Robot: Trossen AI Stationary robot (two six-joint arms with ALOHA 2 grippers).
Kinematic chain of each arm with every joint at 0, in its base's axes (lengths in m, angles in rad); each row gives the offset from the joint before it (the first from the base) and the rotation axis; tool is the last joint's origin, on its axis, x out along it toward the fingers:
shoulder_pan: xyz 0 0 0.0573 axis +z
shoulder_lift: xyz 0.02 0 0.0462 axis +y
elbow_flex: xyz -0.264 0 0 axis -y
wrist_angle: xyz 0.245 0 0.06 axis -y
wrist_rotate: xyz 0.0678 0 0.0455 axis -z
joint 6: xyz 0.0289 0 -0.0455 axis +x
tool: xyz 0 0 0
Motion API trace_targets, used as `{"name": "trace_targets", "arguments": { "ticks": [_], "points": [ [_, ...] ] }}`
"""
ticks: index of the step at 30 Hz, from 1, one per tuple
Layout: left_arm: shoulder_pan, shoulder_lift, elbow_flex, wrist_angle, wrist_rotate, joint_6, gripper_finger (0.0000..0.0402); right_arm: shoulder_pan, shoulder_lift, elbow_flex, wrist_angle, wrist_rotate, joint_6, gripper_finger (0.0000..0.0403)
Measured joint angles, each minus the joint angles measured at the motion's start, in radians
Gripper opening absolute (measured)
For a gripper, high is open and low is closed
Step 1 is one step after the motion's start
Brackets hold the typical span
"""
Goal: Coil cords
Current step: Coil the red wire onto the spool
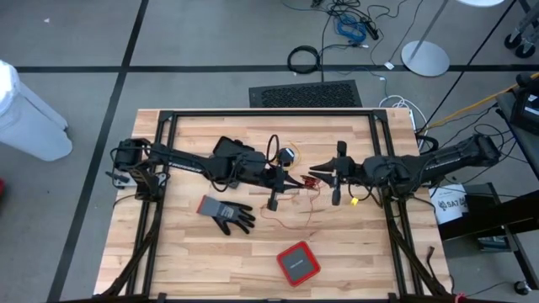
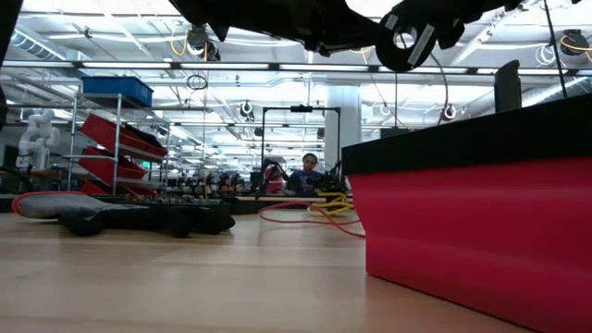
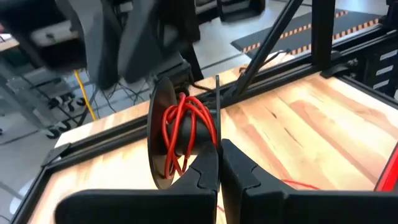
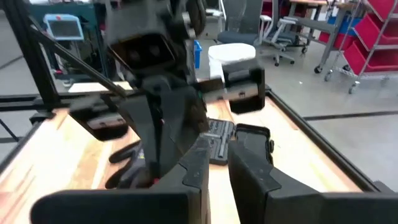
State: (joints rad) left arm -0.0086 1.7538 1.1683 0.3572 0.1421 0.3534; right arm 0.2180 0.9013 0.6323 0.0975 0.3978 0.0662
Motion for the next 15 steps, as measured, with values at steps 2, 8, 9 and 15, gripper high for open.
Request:
{"name": "trace_targets", "arguments": {
  "ticks": [2,8,9,15],
  "points": [
    [0.001,0.000,0.000,-0.003,0.000,0.000,0.0000,0.000,-0.017,0.000,0.003,-0.004,-0.001,0.0052],
    [0.003,0.000,0.000,0.002,-0.031,0.000,0.0000,0.000,-0.028,0.000,-0.003,-0.040,0.010,0.0074],
    [0.004,0.000,0.000,0.002,-0.035,0.000,0.0000,0.000,-0.026,0.000,-0.003,-0.047,0.014,0.0076],
    [0.004,0.000,0.000,0.028,-0.042,-0.004,0.0000,0.000,-0.024,0.000,-0.045,-0.061,0.027,0.0074]
  ]
}}
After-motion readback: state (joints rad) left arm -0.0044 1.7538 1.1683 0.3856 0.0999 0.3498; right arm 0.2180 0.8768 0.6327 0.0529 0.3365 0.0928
